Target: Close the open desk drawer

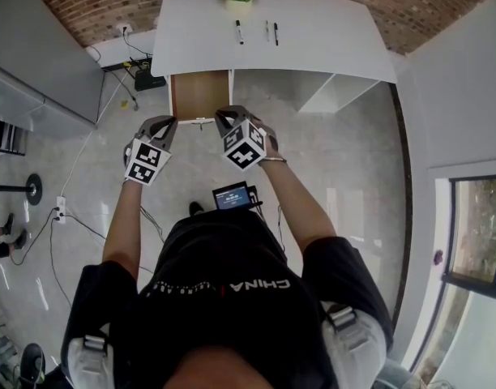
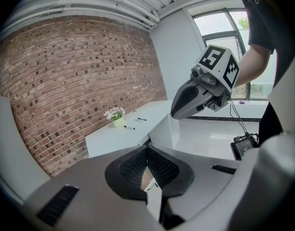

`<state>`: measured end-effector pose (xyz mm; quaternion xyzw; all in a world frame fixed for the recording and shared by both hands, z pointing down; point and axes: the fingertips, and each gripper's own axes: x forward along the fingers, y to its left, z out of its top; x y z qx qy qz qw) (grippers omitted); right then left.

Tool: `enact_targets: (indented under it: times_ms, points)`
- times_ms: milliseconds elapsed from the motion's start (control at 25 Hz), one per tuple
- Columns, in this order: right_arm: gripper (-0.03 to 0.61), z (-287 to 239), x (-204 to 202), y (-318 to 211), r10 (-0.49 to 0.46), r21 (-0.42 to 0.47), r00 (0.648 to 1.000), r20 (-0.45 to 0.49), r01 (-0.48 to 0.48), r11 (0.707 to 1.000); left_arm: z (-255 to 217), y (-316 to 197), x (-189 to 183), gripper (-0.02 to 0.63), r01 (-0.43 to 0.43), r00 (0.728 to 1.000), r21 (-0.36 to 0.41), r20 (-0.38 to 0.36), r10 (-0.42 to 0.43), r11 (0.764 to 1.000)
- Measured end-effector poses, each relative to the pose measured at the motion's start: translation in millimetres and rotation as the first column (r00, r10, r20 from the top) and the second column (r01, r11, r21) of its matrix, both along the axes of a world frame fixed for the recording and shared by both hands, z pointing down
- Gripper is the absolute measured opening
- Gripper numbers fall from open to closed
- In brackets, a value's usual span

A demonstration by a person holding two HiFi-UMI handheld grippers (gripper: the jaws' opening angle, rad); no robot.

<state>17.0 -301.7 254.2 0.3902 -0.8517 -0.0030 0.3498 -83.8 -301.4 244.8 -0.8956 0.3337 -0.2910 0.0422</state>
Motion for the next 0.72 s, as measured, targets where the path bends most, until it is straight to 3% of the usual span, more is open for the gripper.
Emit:
enact_targets:
  times_ms: [400,720]
  points:
    - [0.017,7.3,-16.6,-2.9,0.012,-0.032,1.000,-0.019,-0.013,0.999,0.8,-4.4,-14.3,0.012,-0.021,0.999,-0.009,-0.030,0.021,1.000]
    - [0.017,45.3,-36.1,-8.9,0.052,-0.079,0.998,-0.046,-0.055,0.995,40.2,-13.0,-31.8,0.012,-0.083,0.996,-0.059,-0.022,0.082,0.995]
